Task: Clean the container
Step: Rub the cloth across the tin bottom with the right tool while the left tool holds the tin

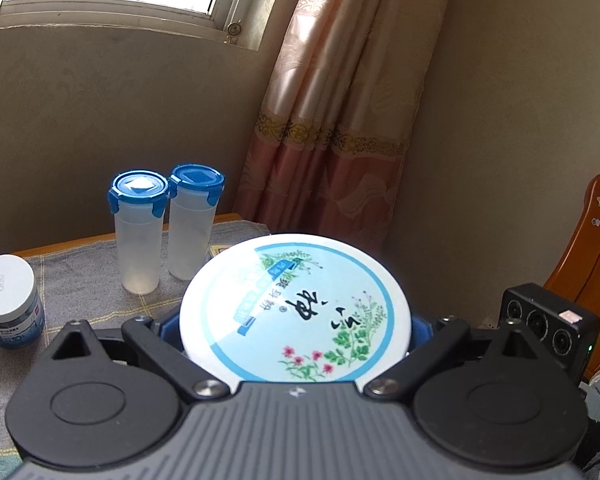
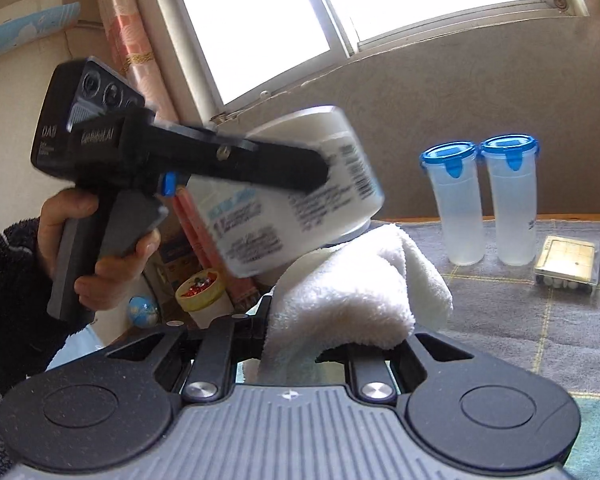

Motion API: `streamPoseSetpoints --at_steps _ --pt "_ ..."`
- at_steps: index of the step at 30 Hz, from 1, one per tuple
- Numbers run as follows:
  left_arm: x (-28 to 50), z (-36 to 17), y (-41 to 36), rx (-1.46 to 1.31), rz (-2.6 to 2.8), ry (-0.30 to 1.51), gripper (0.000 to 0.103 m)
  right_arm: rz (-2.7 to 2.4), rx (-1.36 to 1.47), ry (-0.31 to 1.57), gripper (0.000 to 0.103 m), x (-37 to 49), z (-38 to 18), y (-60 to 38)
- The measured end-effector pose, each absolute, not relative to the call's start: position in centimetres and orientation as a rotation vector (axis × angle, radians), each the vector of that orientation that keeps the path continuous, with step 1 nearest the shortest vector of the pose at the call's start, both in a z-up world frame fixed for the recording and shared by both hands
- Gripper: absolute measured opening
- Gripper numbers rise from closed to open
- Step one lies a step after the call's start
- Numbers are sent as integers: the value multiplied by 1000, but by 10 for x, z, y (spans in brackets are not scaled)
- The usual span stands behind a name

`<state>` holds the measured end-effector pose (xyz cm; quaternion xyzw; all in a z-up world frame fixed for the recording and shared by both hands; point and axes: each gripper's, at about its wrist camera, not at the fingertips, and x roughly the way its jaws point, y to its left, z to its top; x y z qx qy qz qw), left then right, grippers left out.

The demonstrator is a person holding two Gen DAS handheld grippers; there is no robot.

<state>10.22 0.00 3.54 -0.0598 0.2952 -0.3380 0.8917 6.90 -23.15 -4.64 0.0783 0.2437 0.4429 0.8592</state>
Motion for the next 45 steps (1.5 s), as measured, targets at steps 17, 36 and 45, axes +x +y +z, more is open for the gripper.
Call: streamPoseSetpoints --at_steps 17,36,45 --pt "97 24 -10 -122 -740 661 97 946 152 519 19 64 -43 -231" --pt "99 17 -5 -115 -724 678 97 842 111 570 20 71 -48 -242" --pt "101 19 -9 -106 -735 667 97 825 90 566 19 71 -52 -233"
